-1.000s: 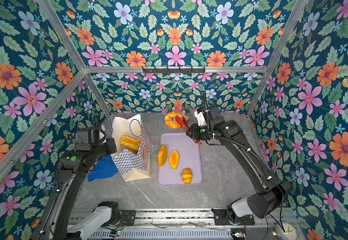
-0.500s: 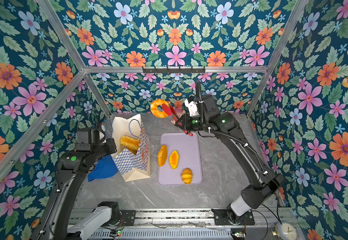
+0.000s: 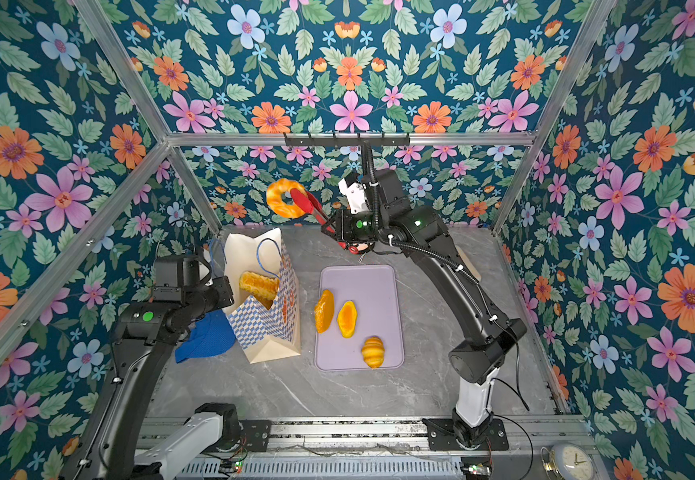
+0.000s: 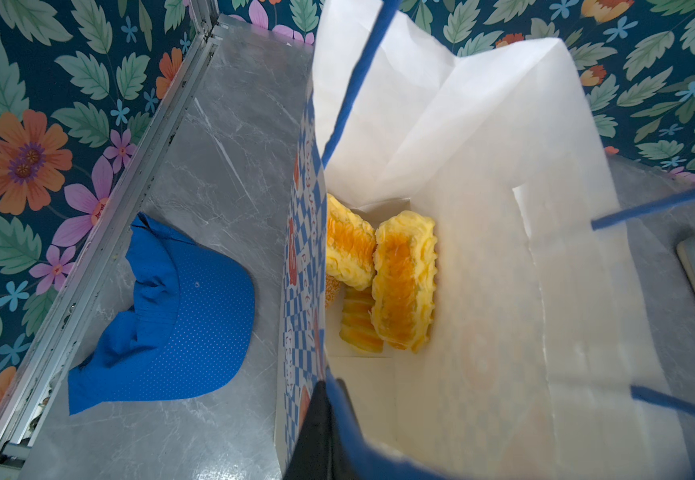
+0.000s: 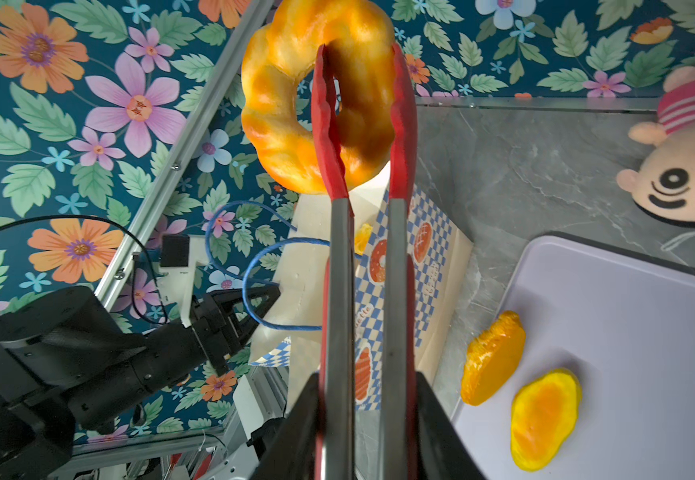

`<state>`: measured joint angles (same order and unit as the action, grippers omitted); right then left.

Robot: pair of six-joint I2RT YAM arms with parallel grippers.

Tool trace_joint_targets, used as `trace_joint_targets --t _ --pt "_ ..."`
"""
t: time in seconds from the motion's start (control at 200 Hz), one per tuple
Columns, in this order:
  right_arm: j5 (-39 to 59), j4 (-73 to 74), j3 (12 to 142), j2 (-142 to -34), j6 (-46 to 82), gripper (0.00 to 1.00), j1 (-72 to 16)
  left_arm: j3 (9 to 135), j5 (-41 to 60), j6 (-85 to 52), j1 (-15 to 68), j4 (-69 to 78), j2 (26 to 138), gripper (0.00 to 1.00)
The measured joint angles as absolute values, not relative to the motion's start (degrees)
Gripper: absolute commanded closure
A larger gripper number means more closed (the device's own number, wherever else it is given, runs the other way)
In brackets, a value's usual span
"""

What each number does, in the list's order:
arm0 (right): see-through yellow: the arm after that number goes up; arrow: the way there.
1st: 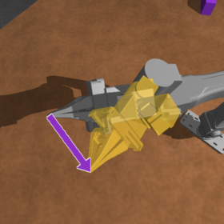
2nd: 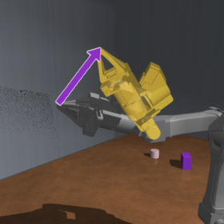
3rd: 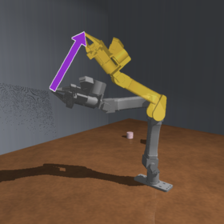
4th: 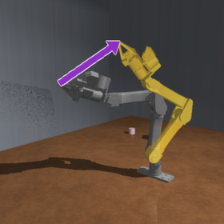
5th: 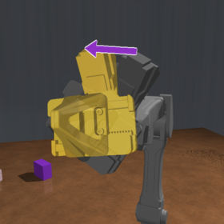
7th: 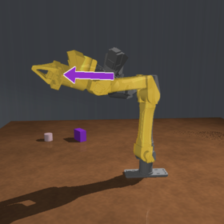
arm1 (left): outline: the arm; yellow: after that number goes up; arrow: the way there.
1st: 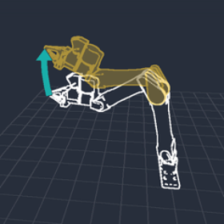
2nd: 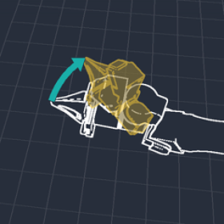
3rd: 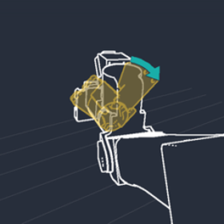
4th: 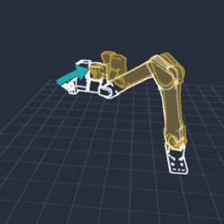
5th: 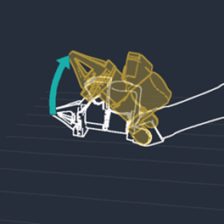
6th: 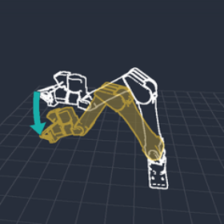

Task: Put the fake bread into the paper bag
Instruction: 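Lift the ring donut and carry it over the bag held by the left gripper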

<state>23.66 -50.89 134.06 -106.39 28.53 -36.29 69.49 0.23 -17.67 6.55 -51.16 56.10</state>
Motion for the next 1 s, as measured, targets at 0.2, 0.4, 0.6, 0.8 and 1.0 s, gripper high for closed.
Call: trace_joint_targets --t 0.2,0.4,0.6,0.8,1.0 --pt "26.1 -53.6 147.0 -115.5 28.5 0.67 -37.1 69.5 0.4 -17.7 6.5 -51.2 55.9 0.93" --pt "28.4 -55.5 152.8 -121.0 28.9 0.67 -37.3 69.1 0.4 -17.7 6.5 -51.1 55.8 0.93" --pt "29.8 -55.9 152.9 -123.0 28.9 0.67 -38.4 68.7 0.4 -17.7 6.5 -51.0 55.8 0.93" --pt "30.0 -56.3 152.9 -124.3 27.8 0.68 -40.3 68.3 0.4 -17.7 6.5 -50.9 55.8 0.93" --pt "29.8 -59.4 152.5 -124.6 24.8 0.69 -40.8 68.2 0.4 -17.8 6.5 -50.8 55.7 0.93"
